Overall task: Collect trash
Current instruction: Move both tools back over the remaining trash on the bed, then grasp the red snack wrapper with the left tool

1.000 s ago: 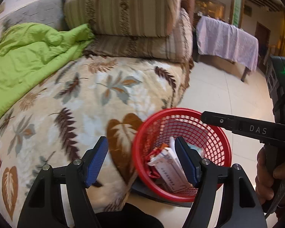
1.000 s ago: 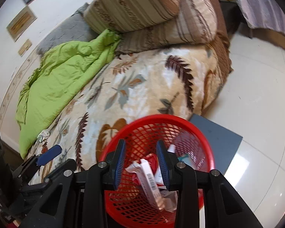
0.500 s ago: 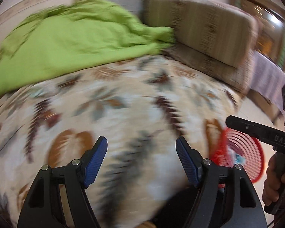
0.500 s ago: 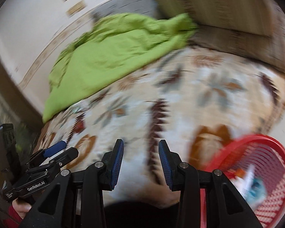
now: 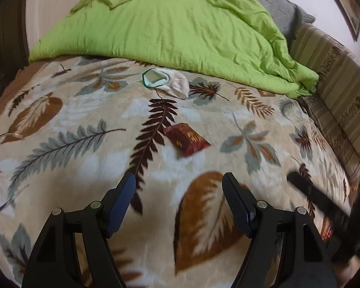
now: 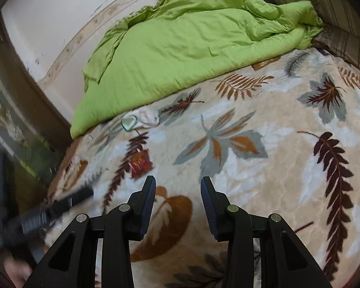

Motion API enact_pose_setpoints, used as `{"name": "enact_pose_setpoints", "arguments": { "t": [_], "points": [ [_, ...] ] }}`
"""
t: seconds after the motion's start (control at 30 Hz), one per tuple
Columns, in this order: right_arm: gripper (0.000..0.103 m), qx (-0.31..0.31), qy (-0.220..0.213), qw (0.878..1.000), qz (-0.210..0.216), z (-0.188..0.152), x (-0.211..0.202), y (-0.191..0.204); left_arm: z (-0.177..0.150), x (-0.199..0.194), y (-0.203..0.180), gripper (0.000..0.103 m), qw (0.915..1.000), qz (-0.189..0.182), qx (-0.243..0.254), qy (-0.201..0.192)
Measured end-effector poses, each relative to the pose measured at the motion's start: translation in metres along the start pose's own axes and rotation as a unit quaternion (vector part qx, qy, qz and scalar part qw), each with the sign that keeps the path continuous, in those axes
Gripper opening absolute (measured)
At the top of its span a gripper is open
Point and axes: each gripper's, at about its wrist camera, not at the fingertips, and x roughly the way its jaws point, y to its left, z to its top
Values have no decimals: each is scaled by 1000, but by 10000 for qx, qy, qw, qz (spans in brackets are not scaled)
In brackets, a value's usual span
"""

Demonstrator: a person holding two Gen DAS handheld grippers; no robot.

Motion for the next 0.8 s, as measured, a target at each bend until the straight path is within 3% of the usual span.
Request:
{"name": "enact_pose_setpoints", "arguments": {
  "t": [0.2, 0.4, 0.43, 0.47, 0.53, 0.7, 0.8],
  "points": [
    [42, 229, -98, 9995, -206, 10, -6, -29, 32, 56, -8, 74, 9990, -51, -292, 346],
    [42, 261, -69, 9993, -253, 12, -8, -36, 45, 123, -10, 74, 9943, 381, -491, 863],
    [42, 256, -49, 9993, -257, 12, -7, -36, 42, 127, -9, 70, 9943, 445, -491, 836],
    [42, 254, -29, 9994, -242, 12, -6, -36, 40, 125, -10, 66, 9951, 508, -434, 730],
    [42, 240, -6, 9995, -203, 12, -5, -34, 34, 117, -13, 34, 9964, 628, -104, 556],
    [42, 184, 76, 9997, -107, 10, 2, -26, 18, 73, 12, 34, 9981, 571, -194, 95],
    [42, 90, 154, 9998, -68, 7, 9, -16, 20, 57, 32, 34, 9985, 407, -370, 64]
  ]
}}
